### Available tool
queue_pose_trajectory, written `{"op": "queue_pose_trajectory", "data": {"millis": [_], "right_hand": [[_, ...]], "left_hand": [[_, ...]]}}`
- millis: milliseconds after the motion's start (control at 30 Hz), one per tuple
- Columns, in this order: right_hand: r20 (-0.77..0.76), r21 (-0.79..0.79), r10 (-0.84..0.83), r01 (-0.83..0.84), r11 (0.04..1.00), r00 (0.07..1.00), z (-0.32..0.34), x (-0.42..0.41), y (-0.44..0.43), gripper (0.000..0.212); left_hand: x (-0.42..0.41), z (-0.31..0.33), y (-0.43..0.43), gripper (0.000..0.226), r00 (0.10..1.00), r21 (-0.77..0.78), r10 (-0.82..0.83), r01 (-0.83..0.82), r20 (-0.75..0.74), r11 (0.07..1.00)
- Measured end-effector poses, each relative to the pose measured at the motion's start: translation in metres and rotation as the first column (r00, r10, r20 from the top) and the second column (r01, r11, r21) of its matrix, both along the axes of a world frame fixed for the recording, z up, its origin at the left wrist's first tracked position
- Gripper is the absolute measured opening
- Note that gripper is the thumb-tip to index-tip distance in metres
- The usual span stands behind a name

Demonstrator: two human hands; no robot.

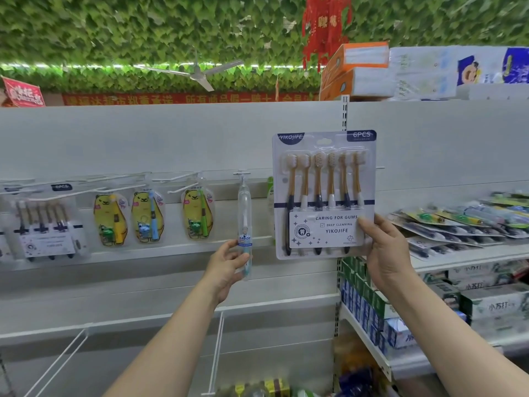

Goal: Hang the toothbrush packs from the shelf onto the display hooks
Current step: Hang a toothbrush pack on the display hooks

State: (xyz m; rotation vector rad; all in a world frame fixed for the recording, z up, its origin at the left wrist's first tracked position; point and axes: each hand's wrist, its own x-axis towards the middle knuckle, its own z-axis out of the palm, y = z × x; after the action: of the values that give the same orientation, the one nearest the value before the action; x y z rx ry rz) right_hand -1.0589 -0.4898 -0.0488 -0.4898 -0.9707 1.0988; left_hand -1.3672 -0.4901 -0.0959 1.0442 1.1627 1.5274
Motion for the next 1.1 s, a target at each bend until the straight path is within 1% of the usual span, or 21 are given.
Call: {"op": "queue_pose_trajectory", "data": {"millis": [233,333,433,533,600,667,800,867,1000,1033,1100], "right_hand": [[0.012,0.018,0.001,-0.001,1.0,1.0,-0.002,-0.005,0.009,0.02],[0.03,0.021,0.008,-0.009,1.0,1.0,-0.005,-0.008,0.01,0.02],[0.033,0.031,0.001,-0.002,1.0,0.999,-0.006,-0.01,0.012,0.028],[0.036,0.051,0.006,-0.008,0.999,0.999,-0.003,-0.013,0.014,0.021],[0.039,0.067,0.018,-0.02,0.998,0.999,-0.003,-0.015,0.015,0.022],[0.052,0.084,0.026,-0.03,0.996,0.998,-0.002,-0.016,0.016,0.037],[0.095,0.084,0.001,-0.009,0.996,0.995,-0.005,-0.017,0.018,0.076],[0.101,0.082,-0.003,-0.006,0.997,0.995,-0.007,-0.017,0.018,0.083],[0.085,0.061,0.004,-0.01,0.998,0.996,-0.008,-0.015,0.015,0.084],[0.085,0.059,0.003,-0.008,0.998,0.996,-0.008,-0.014,0.013,0.08],[0.08,0.059,0.005,-0.01,0.998,0.997,-0.008,-0.012,0.008,0.063]], "left_hand": [[-0.017,-0.002,0.024,0.044,1.0,-0.012,-0.018,0.018,-0.002,1.0],[-0.02,-0.002,0.037,0.043,1.0,-0.031,-0.005,0.004,-0.022,1.0],[-0.022,0.001,0.048,0.039,0.999,-0.051,0.026,-0.028,-0.043,0.998],[-0.026,0.001,0.062,0.041,0.996,-0.061,0.063,-0.067,-0.063,0.996],[-0.03,0.0,0.072,0.044,0.994,-0.058,0.075,-0.08,-0.082,0.995],[-0.031,0.0,0.079,0.044,0.993,-0.049,0.078,-0.083,-0.092,0.995],[-0.035,0.0,0.094,0.045,0.993,-0.044,0.069,-0.073,-0.093,0.996],[-0.038,-0.001,0.102,0.048,0.992,-0.046,0.077,-0.082,-0.102,0.996],[-0.037,-0.005,0.115,0.051,0.988,-0.055,0.103,-0.11,-0.113,0.992],[-0.038,-0.006,0.116,0.05,0.988,-0.055,0.103,-0.11,-0.115,0.992],[-0.04,-0.01,0.118,0.048,0.987,-0.057,0.078,-0.087,-0.138,0.995]]}}
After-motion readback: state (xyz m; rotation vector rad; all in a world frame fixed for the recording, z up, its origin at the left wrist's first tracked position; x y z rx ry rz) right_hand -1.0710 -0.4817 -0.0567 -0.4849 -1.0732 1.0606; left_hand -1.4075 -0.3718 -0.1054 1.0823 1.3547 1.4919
